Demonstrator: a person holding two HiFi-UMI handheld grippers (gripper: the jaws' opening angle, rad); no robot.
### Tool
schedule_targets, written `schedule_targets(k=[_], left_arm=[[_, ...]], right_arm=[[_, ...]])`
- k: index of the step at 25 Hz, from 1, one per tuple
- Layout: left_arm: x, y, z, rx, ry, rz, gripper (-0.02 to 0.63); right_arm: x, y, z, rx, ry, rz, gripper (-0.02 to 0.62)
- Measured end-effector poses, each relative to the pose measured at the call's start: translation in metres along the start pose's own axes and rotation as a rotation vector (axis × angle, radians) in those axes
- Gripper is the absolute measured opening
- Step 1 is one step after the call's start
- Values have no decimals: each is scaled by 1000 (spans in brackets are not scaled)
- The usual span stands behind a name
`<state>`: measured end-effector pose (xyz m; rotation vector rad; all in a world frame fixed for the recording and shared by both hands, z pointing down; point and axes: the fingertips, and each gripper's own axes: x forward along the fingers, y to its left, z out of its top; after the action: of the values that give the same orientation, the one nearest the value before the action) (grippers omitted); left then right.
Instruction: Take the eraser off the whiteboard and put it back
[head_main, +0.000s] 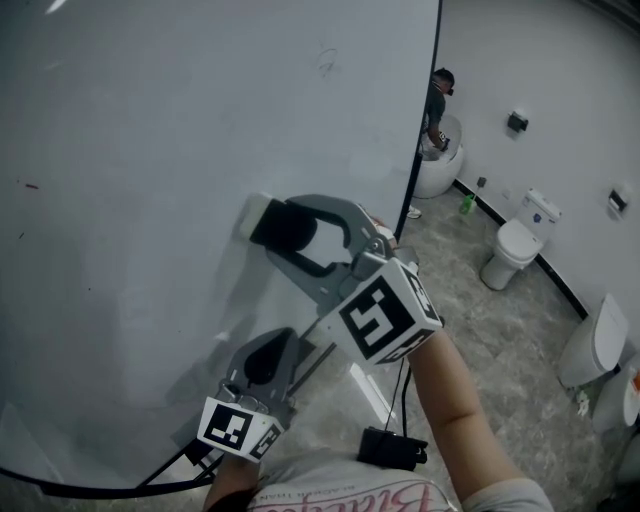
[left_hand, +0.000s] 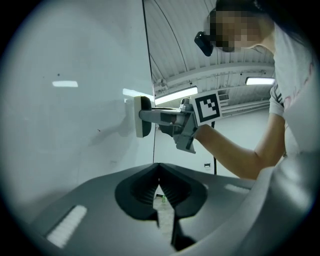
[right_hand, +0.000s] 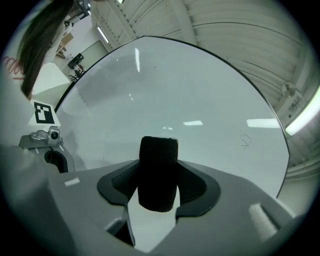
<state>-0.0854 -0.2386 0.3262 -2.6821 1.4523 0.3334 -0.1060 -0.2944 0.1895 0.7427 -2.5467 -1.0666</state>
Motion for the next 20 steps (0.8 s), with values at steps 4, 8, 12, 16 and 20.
schedule_targets(k=[4,8,12,16,20], left_arm=[[3,-1,6,13,-4,-3,0],[10,0,15,26,4,8,0],[21,2,32,41,-6,21,0],[33,1,55,68,-41,21,0],[43,-1,71,73,-59,21,0]], right_arm=[[-19,-8,-3,174,-78,-44,224],[-45,-14,-21,436,-92,-143,225],[-68,-8,-42,590,-99,-234,225],[-88,5,-57,689,-98,-286,225],[-103,22,-73,753,-76,-312,225]])
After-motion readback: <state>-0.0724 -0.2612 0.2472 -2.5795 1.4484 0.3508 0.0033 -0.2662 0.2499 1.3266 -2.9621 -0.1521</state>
